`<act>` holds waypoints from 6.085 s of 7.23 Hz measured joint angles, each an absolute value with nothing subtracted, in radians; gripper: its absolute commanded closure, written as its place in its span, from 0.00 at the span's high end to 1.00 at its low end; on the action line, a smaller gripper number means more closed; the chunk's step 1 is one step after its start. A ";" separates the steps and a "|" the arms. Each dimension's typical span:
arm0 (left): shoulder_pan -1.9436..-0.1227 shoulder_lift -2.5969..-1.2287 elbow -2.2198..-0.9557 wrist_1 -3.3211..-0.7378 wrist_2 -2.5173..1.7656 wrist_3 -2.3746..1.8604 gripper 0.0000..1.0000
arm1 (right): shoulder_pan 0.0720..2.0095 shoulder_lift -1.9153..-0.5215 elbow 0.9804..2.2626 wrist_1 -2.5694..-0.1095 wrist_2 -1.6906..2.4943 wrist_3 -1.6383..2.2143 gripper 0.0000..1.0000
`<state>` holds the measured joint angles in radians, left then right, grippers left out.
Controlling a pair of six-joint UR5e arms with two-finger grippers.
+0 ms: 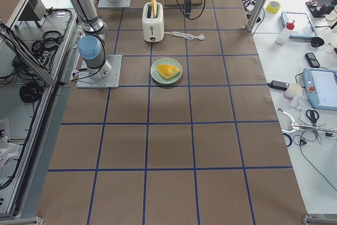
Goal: Press toaster with right arm
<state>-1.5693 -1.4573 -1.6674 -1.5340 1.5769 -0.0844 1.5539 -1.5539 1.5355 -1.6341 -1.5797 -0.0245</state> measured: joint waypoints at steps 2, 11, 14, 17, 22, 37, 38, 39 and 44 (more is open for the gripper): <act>-1.569 -1.457 -1.667 -1.534 1.577 -0.084 1.00 | 1.556 -1.554 1.538 -1.632 -1.576 -0.013 1.00; -1.569 -1.457 -1.667 -1.534 1.577 -0.084 1.00 | 1.613 -1.709 1.813 -1.473 -1.499 0.118 0.24; -1.569 -1.457 -1.667 -1.534 1.577 -0.084 1.00 | 1.612 -1.721 1.897 -1.533 -1.484 0.110 0.00; -1.569 -1.458 -1.667 -1.534 1.577 -0.084 1.00 | 1.612 -1.721 2.005 -1.547 -1.419 0.103 0.00; -1.569 -1.457 -1.667 -1.534 1.577 -0.084 1.00 | 1.615 -1.683 2.039 -1.588 -1.279 0.077 0.00; -1.569 -1.457 -1.667 -1.534 1.577 -0.084 1.00 | 1.609 -1.586 2.123 -1.733 -1.275 0.086 0.00; -1.569 -1.457 -1.667 -1.534 1.577 -0.084 1.00 | 1.609 -1.577 2.124 -1.740 -1.275 0.083 0.00; -1.569 -1.457 -1.667 -1.534 1.577 -0.084 1.00 | 1.609 -1.568 2.128 -1.747 -1.275 0.080 0.00; -1.569 -1.457 -1.667 -1.534 1.577 -0.084 1.00 | 1.607 -1.558 2.139 -1.792 -1.298 0.099 0.00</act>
<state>-1.5693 -1.4573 -1.6674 -1.5340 1.5769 -0.0844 1.6067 -1.5581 2.1393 -1.7919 -1.2976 0.0988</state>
